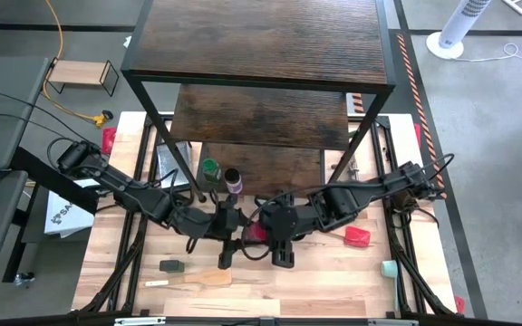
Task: Shelf spices
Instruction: Put the red seasoning can onto the shelf
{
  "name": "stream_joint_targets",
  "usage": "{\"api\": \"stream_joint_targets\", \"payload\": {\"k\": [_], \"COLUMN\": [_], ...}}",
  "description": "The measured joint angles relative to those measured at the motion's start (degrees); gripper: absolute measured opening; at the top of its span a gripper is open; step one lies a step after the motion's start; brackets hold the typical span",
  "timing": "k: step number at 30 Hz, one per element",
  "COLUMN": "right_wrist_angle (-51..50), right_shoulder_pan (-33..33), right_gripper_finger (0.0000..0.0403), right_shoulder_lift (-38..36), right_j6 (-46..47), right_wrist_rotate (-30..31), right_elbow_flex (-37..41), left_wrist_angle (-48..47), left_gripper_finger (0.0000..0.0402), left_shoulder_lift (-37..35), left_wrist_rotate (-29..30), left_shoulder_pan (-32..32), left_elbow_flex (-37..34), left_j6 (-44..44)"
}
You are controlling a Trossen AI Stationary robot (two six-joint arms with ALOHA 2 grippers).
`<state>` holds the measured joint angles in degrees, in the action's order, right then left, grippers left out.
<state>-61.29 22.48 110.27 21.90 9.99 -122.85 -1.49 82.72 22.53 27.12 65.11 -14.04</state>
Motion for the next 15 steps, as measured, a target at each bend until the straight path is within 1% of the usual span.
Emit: {"api": "stream_joint_targets", "payload": {"k": [3,5,6,8,10,11,13,15], "right_wrist_angle": [-1.62,-3.64,-5.39,-9.63,-14.22,-16.38,-19.35,-21.58], "right_shoulder_pan": [0.37,0.37,0.41,0.50,1.08,1.68,3.02,4.57], "right_gripper_finger": [0.0289,0.0328,0.0341,0.0354,0.0359,0.0360,0.0361,0.0362], "right_shoulder_lift": [-0.59,-1.35,-2.00,-3.49,-4.55,-4.85,-5.11,-5.61], "right_j6": [0.21,2.87,4.91,8.64,11.50,13.02,16.07,19.03], "right_wrist_rotate": [0.78,1.30,1.98,3.95,6.20,7.84,12.46,17.28], "right_elbow_flex": [0.00,0.00,0.00,-0.13,-0.17,-0.17,-0.13,-0.11], "left_wrist_angle": [-2.95,-8.38,-12.45,-18.81,-24.66,-25.77,-24.18,-19.60], "left_gripper_finger": [0.0179,0.0179,0.0179,0.0179,0.0179,0.0179,0.0179,0.0179], "left_shoulder_lift": [0.04,-0.02,-0.02,0.21,0.15,0.04,0.00,0.61], "left_wrist_rotate": [0.47,2.45,4.15,7.91,14.01,17.79,26.37,36.11], "left_shoulder_pan": [0.09,0.84,1.61,3.40,5.73,7.27,10.15,12.19], "left_elbow_flex": [0.16,0.21,0.08,-0.03,-0.04,-0.56,-3.33,-7.31], "left_j6": [-3.56,-6.83,-8.69,-13.02,-19.30,-23.30,-31.91,-41.81]}}
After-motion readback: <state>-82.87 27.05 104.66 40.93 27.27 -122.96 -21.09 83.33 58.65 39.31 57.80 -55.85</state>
